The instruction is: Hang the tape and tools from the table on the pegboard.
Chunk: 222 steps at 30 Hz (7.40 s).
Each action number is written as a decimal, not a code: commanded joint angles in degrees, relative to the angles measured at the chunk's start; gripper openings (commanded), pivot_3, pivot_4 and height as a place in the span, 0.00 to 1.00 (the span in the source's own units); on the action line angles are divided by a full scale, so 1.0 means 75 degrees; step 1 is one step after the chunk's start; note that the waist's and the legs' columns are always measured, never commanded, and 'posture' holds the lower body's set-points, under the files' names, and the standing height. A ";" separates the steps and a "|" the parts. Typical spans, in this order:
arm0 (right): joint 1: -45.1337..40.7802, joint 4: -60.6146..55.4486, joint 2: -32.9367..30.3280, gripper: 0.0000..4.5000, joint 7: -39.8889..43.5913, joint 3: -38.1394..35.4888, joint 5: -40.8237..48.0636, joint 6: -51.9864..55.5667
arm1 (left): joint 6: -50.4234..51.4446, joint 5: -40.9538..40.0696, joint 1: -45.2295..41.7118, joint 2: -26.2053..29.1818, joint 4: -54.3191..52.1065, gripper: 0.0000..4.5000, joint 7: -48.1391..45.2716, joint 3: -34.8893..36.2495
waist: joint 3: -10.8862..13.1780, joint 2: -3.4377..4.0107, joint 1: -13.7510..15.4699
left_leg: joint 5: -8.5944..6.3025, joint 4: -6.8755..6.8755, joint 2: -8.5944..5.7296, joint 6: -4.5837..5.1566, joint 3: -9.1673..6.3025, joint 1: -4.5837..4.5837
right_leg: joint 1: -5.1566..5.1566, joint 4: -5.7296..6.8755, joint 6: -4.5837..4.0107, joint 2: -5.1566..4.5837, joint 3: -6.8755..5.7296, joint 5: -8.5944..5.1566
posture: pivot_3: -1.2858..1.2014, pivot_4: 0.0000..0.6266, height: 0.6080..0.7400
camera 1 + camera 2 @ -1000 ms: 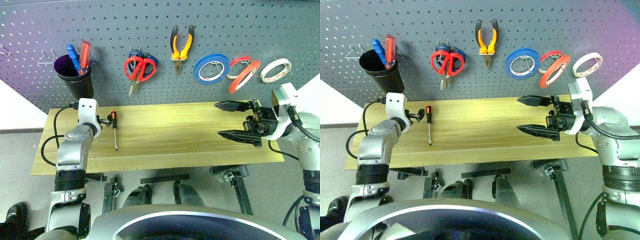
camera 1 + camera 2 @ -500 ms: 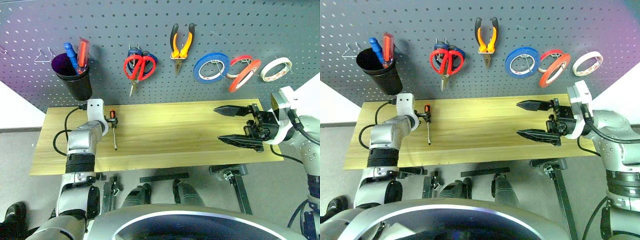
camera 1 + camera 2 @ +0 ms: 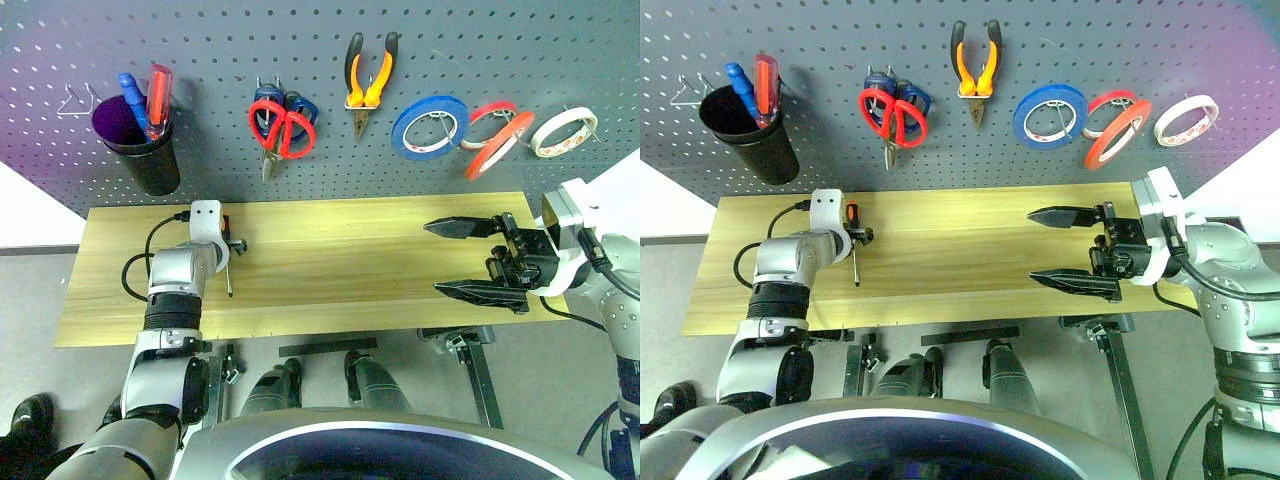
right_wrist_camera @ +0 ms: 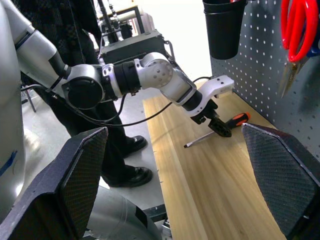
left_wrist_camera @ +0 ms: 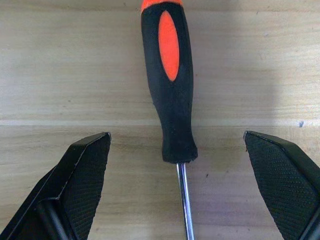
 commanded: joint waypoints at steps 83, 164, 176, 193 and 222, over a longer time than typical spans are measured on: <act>-0.1243 0.2174 0.0275 1.00 0.0673 -0.0275 -0.0479 -0.1586 | -0.4468 0.0245 0.4186 0.1853 -0.7275 0.12 -0.1836 -0.0529 | -0.0538 0.0075 0.0229 | -0.0014 -0.0029 -0.0013 -0.0024 0.0001 -0.0001 | 0.0028 -0.0080 0.0021 -0.0003 -0.0020 0.0018 | 0.49 0.27 1.00; -0.1241 0.2110 0.0229 1.00 0.0398 -0.0342 -0.0549 -0.1366 | -0.6889 0.0039 0.1553 0.1468 -0.3312 0.99 -0.1156 0.0048 | -0.1210 0.0084 0.0392 | 0.0004 0.0003 -0.0002 -0.0053 0.0012 0.0157 | 0.0164 -0.0012 0.0008 0.0021 0.0013 0.0035 | 0.49 0.23 1.00; -0.1478 0.2560 0.0402 1.00 0.0549 -0.0189 -0.0679 -0.1588 | -0.5957 -0.0439 0.0938 0.1291 -0.4726 0.99 -0.1846 -0.0485 | -0.1210 0.0084 0.0411 | 0.0002 0.0000 -0.0002 -0.0050 0.0011 0.0154 | 0.0166 -0.0025 0.0009 0.0021 0.0010 0.0035 | 0.50 0.22 1.00; -0.1171 0.2338 0.0794 1.00 0.0242 -0.0239 -0.0737 -0.1895 | -0.2109 -0.3449 0.1230 0.1538 -0.4686 0.99 -0.5547 -0.1776 | -0.1481 0.0150 0.0349 | 0.0014 -0.0002 -0.0002 -0.0031 0.0012 0.0158 | 0.0175 -0.0036 0.0011 0.0043 0.0009 0.0036 | 0.47 0.05 1.00; -0.0113 0.2461 0.1751 1.00 -0.0311 0.0440 -0.1501 -0.2663 | -0.0618 -0.4291 0.2707 0.2004 -0.5046 0.99 -0.5409 -0.0823 | -0.1663 0.0186 -0.0024 | -0.0004 -0.0037 0.0004 -0.0046 0.0003 0.0268 | 0.0289 -0.0099 -0.0021 0.0039 0.0021 0.0015 | 0.47 0.14 1.00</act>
